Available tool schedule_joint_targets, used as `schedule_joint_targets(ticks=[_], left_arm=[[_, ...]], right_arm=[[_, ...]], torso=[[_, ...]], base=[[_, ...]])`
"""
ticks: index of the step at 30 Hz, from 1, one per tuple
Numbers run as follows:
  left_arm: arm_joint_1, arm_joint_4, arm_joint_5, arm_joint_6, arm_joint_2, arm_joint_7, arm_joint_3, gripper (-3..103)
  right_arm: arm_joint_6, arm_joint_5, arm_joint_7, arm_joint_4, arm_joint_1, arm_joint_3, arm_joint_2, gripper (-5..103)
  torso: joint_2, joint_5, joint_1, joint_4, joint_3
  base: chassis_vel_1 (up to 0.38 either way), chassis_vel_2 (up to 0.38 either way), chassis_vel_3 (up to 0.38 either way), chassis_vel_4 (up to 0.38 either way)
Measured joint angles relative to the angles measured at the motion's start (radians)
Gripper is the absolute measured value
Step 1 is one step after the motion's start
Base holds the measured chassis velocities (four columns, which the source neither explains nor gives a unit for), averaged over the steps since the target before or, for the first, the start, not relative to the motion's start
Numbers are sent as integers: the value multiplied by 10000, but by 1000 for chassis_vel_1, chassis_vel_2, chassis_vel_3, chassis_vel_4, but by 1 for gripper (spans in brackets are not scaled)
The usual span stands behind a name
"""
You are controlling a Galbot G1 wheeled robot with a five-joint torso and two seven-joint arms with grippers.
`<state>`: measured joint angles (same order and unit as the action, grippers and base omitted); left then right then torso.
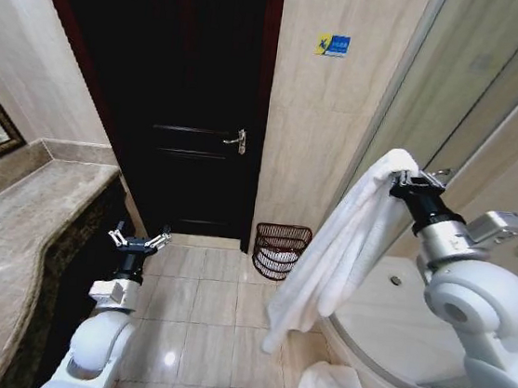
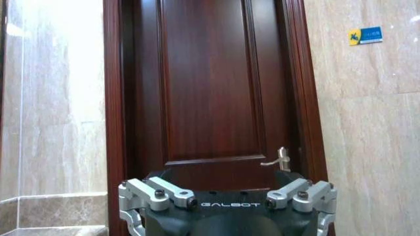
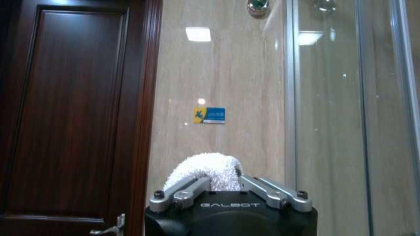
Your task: Discard the used towel into the hamper.
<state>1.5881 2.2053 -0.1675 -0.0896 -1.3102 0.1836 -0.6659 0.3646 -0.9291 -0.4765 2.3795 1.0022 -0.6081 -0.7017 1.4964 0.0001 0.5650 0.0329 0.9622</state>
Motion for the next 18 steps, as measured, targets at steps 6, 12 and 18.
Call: schedule_joint_targets(ticks=[6, 12, 18], left_arm=[[-20, 36, -32, 5, 54, -2, -20, 100], [-82, -14, -45, 7, 74, -17, 10, 100], [-197, -78, -66, 36, 127, -33, 36, 100]], right_arm=[[0, 5, -26, 84, 23, 11, -4, 2], [-1, 0, -34, 39, 6, -43, 61, 2], [-8, -9, -25, -57, -65, -58, 72, 2]], torso=[[0, 0, 0, 0, 0], [0, -1, 0, 1, 0], [0, 0, -1, 0, 0]], base=[[-18, 16, 11, -12], [-16, 17, 13, -13], [-36, 38, 35, -43]])
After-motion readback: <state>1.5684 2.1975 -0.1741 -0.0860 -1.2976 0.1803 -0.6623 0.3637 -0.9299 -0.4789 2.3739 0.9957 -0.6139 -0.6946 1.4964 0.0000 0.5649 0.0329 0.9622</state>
